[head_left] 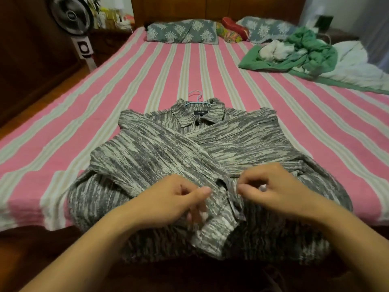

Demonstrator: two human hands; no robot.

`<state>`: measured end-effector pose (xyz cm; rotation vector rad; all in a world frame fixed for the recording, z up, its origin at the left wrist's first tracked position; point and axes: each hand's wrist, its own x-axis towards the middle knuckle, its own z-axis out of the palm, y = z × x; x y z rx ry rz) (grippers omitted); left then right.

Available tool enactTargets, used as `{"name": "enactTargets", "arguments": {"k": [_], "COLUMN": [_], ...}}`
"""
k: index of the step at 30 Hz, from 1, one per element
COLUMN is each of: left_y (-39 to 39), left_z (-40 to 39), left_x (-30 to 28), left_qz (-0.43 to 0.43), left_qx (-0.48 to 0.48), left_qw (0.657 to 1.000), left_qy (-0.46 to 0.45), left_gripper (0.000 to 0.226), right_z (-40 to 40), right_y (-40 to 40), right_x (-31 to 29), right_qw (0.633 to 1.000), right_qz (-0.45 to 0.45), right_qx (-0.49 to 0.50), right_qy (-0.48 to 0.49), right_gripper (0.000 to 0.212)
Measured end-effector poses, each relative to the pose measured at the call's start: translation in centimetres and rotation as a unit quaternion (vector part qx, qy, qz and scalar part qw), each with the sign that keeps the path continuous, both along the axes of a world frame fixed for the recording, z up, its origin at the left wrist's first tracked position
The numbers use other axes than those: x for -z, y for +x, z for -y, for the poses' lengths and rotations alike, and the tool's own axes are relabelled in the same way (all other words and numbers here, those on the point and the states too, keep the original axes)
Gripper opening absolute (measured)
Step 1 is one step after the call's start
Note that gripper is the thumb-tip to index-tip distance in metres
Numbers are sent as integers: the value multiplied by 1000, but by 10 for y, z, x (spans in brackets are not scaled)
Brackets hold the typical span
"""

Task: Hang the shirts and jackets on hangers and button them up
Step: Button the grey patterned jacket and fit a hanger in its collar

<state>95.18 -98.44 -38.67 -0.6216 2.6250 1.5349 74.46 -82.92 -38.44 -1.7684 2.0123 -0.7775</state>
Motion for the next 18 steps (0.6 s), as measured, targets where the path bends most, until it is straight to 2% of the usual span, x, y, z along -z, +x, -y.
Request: {"name": "enactTargets", "arguments": {"k": [3,6,8,10,13,15,16,18], "left_y": [-8,-32,-52,-71,-93,-103,-107,-109], "left_z": [19,60,94,135,202,235,244,250], "left_x": [-15,-19,-11,0,24,53,69,97], "left_qz": [-72,-93,-60,-15,110,161,174,162], "left_qx": [-141,-223,-210,-178,-88,-49,-40,-54], "left_qw": [987,965,954,929,858,833,838,873], "left_qy": [-30,-103,-205,-323,-494,-527,-516,-456], "left_gripper": [35,26,22,17,53,69,70,62], "right_z": [19,70,110,157,247,312,341,379], "right_y": [-13,-36,-54,-79,-129,-168,-186,-216], "right_x": [-15,-22,-20,-14,10,40,56,86], "right_qw": [993,987,984,980,969,951,938,914], "right_qz": [45,-13,-64,-99,-158,-230,-267,-304], "right_qx": [96,153,165,171,181,182,179,176], "right_qy": [-57,-41,-4,19,46,94,127,204], "right_gripper": [26,22,15,13,22,34,42,54]}}
